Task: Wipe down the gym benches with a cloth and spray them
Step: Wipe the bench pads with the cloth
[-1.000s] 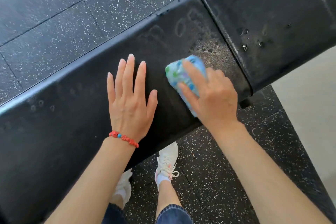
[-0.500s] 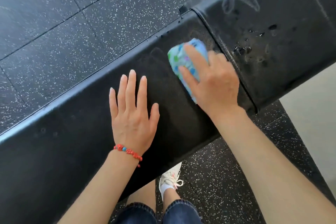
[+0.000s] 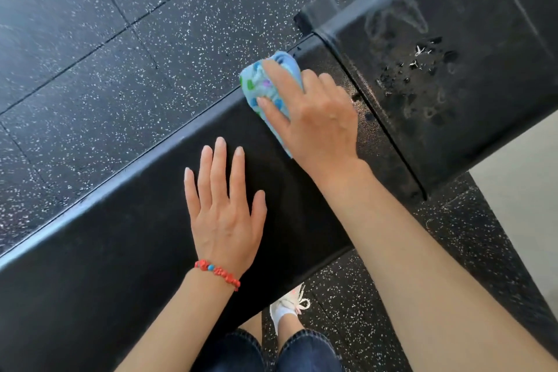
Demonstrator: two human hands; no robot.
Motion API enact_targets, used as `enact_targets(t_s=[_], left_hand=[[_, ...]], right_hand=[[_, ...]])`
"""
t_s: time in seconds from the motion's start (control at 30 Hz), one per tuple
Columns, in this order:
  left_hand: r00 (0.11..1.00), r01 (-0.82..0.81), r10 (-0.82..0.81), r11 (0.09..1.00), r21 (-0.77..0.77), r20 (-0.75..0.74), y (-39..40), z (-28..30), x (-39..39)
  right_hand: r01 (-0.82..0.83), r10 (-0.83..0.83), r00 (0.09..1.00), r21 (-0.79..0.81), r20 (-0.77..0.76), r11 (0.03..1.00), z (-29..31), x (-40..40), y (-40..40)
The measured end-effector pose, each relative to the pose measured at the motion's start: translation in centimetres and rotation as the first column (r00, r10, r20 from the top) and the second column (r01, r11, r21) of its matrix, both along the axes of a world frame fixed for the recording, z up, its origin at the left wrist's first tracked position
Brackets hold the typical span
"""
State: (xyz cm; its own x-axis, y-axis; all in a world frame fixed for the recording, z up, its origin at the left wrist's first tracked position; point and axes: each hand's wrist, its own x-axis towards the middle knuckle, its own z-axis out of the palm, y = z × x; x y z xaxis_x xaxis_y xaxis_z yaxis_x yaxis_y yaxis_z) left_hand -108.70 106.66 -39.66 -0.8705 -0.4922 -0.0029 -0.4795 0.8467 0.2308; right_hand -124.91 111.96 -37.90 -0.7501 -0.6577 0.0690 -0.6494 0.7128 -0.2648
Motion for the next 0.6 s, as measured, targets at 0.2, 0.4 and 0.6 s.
enact_targets(t_s=[0.2,0.4,0.6], left_hand=[[0.998,0.053,-0.051,0.997,0.051,-0.047,0.3,1.3,-2.0],[0.991,0.109,-0.102,0.991,0.081,-0.090,1.4,1.3,-7.6],[0.993,0.121,-0.122,0.992,0.032,0.010,2.8,0.5,-10.8]], right_hand=[[0.198,-0.199,0.980,-0.082,0.001,0.977,1.4,-0.6,1.8],[0.296,-0.294,0.955,-0.072,0.039,0.952,0.9,-4.9,6.6],[0.132,-0.130,0.991,-0.067,0.029,0.989,0.6,-4.1,10.3]])
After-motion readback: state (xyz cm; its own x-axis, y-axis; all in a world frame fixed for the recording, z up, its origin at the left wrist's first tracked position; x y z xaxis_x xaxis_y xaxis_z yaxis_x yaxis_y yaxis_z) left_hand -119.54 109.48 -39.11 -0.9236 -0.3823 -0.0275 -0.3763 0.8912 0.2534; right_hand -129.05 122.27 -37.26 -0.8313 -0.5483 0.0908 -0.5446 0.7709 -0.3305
